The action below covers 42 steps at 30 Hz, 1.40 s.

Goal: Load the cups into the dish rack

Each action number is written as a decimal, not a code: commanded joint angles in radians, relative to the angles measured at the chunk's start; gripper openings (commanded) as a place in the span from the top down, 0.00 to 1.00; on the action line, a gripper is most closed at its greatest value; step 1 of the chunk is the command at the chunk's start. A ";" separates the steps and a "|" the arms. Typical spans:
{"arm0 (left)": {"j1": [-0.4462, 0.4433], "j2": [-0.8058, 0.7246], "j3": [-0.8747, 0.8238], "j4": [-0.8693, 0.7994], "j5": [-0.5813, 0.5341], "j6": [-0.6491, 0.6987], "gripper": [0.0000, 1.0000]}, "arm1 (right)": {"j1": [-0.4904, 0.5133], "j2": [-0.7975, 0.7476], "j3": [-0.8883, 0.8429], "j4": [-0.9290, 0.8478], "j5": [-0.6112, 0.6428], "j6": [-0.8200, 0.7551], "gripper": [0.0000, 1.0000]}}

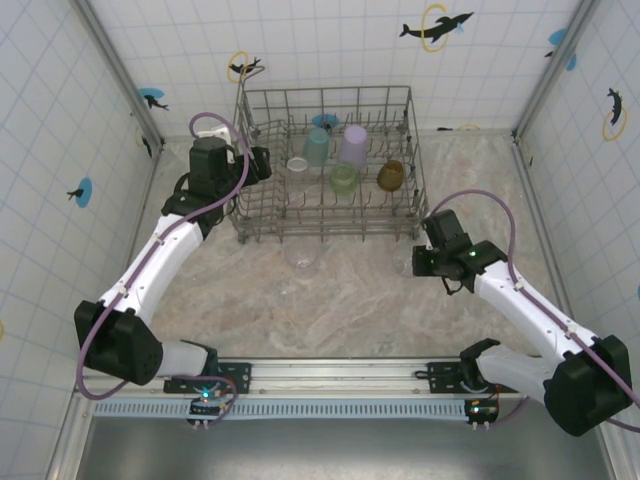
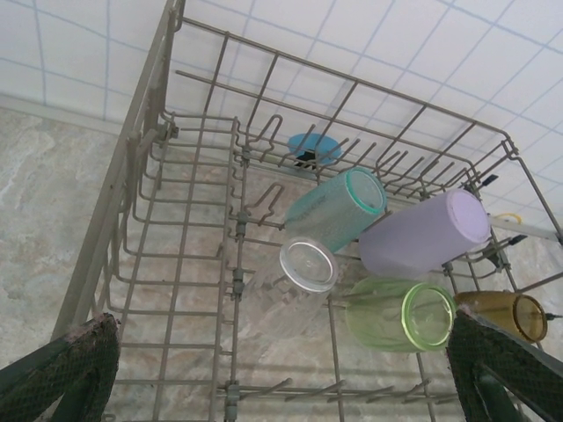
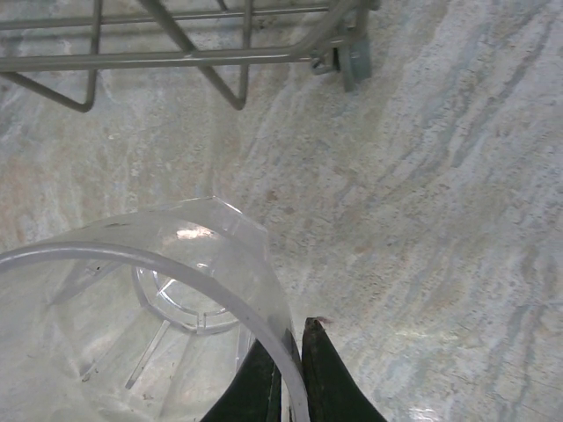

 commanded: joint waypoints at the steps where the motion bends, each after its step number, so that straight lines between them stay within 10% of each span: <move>1: -0.006 -0.030 -0.019 -0.001 0.018 -0.017 0.02 | -0.025 0.015 0.069 -0.075 0.029 -0.028 1.00; 30: -0.006 -0.032 0.010 -0.046 0.026 0.002 0.02 | -0.164 0.093 0.590 -0.214 0.034 -0.171 1.00; 42: -0.006 0.000 0.055 -0.068 0.055 0.004 0.02 | -0.164 0.160 0.562 0.021 -0.179 -0.090 1.00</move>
